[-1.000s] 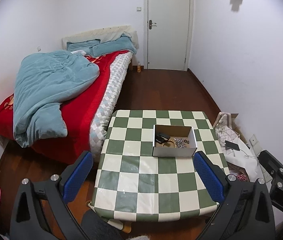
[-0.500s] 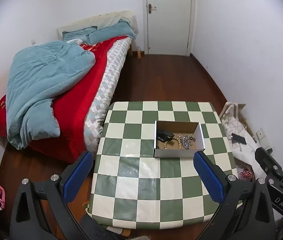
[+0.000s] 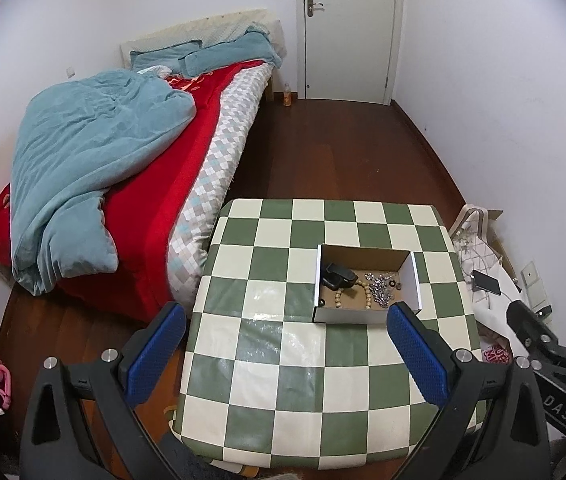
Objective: Organize jewelry
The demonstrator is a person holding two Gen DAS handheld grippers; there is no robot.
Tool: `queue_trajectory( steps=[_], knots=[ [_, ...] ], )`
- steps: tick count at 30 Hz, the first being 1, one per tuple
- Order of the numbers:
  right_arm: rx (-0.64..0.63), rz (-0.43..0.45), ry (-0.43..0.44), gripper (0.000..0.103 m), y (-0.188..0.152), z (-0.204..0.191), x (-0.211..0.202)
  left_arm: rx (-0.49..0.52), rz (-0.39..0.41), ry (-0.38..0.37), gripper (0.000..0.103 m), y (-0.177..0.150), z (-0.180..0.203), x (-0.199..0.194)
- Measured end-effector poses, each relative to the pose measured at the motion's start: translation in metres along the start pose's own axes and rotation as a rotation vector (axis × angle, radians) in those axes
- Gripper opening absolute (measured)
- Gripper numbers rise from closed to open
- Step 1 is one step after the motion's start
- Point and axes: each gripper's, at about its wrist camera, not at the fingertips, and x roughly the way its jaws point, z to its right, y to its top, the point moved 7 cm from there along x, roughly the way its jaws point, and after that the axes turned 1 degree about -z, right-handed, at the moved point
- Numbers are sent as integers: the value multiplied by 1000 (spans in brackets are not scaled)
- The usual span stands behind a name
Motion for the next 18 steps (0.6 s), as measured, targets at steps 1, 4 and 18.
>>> queue_trajectory(
  steps=[1,4,18],
  knots=[
    [-1,-2,2,103,1,0,1,0,0,-2,103,1,0,0],
    [-4,-6,1,103,1,-2,2,-3,3,-3,103,3,-1,-1],
    [-8,-14,15,103,-1,-2,1,-6,7,13,103,2,-2,-4]
  ],
)
